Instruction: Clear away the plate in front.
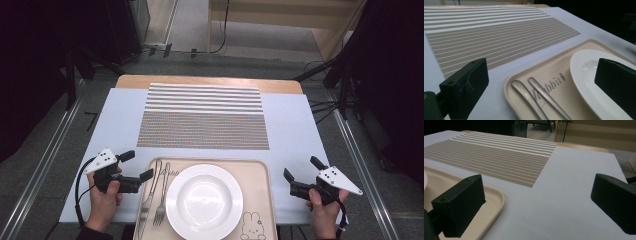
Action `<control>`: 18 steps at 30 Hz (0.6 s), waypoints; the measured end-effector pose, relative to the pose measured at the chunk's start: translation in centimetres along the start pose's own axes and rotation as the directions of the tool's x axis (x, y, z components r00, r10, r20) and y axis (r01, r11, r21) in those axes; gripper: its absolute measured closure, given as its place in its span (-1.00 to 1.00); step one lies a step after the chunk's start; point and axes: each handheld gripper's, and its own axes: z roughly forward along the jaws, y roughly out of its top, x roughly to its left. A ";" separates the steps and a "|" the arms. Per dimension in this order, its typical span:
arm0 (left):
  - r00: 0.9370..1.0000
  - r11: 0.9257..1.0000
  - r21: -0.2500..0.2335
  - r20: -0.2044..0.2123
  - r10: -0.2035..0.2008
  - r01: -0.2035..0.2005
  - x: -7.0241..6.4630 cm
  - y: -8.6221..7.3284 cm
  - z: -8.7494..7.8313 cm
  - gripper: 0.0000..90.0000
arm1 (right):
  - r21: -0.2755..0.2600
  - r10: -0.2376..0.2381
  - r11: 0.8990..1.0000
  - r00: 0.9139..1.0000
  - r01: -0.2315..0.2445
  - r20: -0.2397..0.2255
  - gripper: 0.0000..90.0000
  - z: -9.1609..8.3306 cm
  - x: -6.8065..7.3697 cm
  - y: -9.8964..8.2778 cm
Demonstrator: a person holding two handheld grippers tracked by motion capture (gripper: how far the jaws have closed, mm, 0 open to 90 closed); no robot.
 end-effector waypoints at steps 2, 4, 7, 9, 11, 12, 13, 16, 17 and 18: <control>1.000 1.000 -0.007 -0.010 -0.003 0.003 0.4 -0.2 -0.5 -1.00 | 0.000 -0.002 1.000 1.000 0.002 0.000 -1.00 0.0 0.0 0.0; 1.000 1.000 -0.013 -0.024 -0.007 0.007 0.8 -0.3 -0.9 -1.00 | 0.004 0.002 1.000 1.000 -0.002 0.002 -1.00 -0.1 0.0 0.0; 0.999 1.000 -0.025 -0.034 -0.010 0.009 1.3 -0.4 -1.7 -1.00 | 0.003 0.005 1.000 1.000 -0.005 0.003 -1.00 0.0 -0.2 -0.1; 0.999 0.999 -0.031 -0.037 -0.011 0.010 1.6 -0.6 -2.1 -1.00 | 0.005 0.004 1.000 1.000 -0.004 0.006 -1.00 -0.1 -0.2 -0.1; 0.999 0.999 -0.037 -0.048 -0.009 0.007 1.9 -0.7 -2.5 -1.00 | 0.006 0.004 1.000 1.000 -0.004 0.009 -1.00 -0.1 -0.3 -0.1; 0.999 0.999 -0.036 -0.052 -0.010 0.008 2.0 -0.8 -2.7 -1.00 | 0.007 0.005 1.000 1.000 -0.005 0.013 -1.00 -0.1 -0.3 -0.1; 0.998 0.999 -0.039 -0.055 -0.012 0.010 2.2 -0.9 -2.9 -1.00 | 0.008 0.006 1.000 1.000 -0.006 0.013 -1.00 -0.1 -0.3 -0.1; 0.997 0.999 -0.043 -0.074 -0.010 0.007 2.7 -1.2 -3.5 -1.00 | 0.013 0.004 1.000 1.000 -0.004 0.016 -1.00 0.0 -0.4 -0.2; 0.997 0.999 -0.045 -0.082 -0.008 0.005 2.9 -1.3 -3.7 -1.00 | 0.013 0.002 1.000 1.000 -0.002 0.016 -1.00 0.0 -0.4 -0.2; 0.996 0.999 -0.045 -0.091 -0.006 0.002 3.1 -1.5 -4.0 -1.00 | 0.013 -0.001 1.000 1.000 0.001 0.016 -1.00 0.0 -0.5 -0.2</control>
